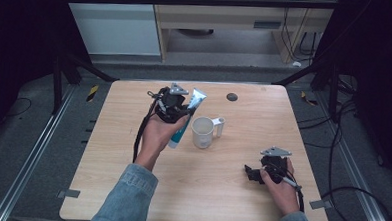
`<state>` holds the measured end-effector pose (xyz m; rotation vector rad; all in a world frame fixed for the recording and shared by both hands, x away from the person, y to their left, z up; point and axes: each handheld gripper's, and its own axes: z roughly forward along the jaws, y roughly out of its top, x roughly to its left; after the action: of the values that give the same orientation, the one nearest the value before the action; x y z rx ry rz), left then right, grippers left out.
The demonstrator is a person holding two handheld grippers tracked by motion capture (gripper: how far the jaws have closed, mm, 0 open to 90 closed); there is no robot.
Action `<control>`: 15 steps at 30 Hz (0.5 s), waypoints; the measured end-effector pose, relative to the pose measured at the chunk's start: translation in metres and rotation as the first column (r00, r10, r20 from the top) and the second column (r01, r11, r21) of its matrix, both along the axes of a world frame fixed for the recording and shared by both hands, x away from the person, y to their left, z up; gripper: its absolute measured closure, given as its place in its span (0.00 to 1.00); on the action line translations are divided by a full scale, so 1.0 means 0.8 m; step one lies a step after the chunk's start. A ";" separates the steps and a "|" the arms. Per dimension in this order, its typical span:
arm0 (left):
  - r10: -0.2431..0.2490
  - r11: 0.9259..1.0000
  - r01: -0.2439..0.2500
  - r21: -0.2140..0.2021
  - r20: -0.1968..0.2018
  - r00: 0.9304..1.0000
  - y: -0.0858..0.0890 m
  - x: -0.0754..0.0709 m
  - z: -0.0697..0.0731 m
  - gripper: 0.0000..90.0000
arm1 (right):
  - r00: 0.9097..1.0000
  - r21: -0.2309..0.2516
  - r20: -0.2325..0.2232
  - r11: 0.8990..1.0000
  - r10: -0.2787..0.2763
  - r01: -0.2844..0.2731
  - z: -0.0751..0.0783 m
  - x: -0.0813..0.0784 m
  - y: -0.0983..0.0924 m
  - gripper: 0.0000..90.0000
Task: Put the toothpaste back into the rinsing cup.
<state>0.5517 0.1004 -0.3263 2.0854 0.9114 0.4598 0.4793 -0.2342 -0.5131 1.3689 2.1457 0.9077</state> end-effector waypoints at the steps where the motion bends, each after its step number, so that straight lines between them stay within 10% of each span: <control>1: -0.002 1.000 0.002 0.000 0.002 1.000 -0.001 0.000 0.001 0.87 | 1.000 0.000 0.000 1.000 0.000 0.000 0.000 0.000 0.000 0.00; 15: -0.012 1.000 0.013 -0.016 0.026 1.000 -0.009 0.002 0.006 0.87 | 1.000 -0.003 0.001 1.000 0.000 0.000 0.000 0.000 0.000 0.00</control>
<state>0.5532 0.0934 -0.3215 2.0645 0.8837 0.4703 0.4793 -0.2343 -0.5131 1.3674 2.1452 0.9050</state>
